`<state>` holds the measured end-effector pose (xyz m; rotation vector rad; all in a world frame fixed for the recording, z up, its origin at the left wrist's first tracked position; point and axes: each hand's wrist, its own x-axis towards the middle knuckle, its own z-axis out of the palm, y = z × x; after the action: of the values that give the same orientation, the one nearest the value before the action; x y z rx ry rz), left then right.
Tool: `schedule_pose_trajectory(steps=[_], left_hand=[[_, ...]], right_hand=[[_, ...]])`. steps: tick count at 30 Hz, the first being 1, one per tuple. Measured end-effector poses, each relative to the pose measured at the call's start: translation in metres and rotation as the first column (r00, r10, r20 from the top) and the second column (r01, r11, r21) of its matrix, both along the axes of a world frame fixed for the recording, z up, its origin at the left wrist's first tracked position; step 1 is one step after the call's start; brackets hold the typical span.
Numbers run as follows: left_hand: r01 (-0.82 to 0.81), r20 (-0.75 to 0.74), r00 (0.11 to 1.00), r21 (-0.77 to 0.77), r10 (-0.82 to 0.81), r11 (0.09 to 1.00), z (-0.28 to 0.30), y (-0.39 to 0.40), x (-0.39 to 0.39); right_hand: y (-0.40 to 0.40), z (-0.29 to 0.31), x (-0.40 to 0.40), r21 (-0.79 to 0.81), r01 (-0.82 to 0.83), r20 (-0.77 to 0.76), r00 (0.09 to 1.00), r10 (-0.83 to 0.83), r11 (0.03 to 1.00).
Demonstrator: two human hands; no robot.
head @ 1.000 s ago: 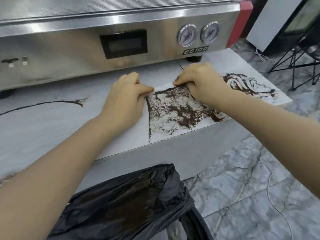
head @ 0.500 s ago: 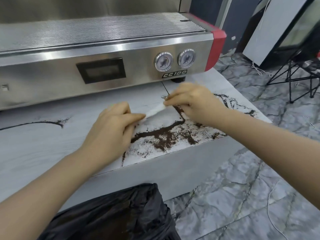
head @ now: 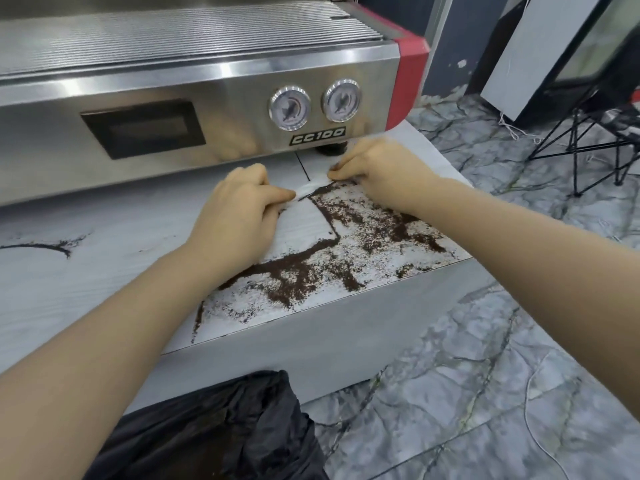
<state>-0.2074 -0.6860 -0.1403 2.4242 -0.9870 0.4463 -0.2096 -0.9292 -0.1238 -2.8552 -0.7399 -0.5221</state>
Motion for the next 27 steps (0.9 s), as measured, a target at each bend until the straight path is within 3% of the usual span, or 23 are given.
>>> schedule_pose_trajectory(steps=[4, 10, 15, 21, 27], left_hand=[[0.089, -0.046, 0.995, 0.004, -0.089, 0.996, 0.004, -0.027, -0.001], [0.277, -0.043, 0.960, 0.013, -0.276, 0.961, 0.003, -0.026, -0.024], [0.340, -0.059, 0.939, 0.016, -0.339, 0.940, 0.001, -0.014, -0.044], [0.141, -0.054, 0.987, -0.126, -0.149, 0.982, 0.003, -0.038, -0.021], [0.021, -0.055, 0.998, -0.071, -0.025, 0.997, -0.006, -0.075, 0.002]], right_hand=[[-0.027, 0.002, -0.030, 0.070, 0.101, -0.052, 0.994, -0.098, 0.992], [-0.039, -0.002, -0.097, 0.123, 0.086, -0.016, 0.996, -0.084, 0.989], [-0.036, 0.001, -0.127, 0.157, 0.071, -0.057, 0.996, -0.063, 0.985], [-0.045, 0.018, -0.068, 0.190, 0.102, 0.049, 0.992, -0.113, 0.977], [-0.066, 0.009, -0.021, 0.146, 0.218, -0.110, 0.973, -0.203, 0.965]])
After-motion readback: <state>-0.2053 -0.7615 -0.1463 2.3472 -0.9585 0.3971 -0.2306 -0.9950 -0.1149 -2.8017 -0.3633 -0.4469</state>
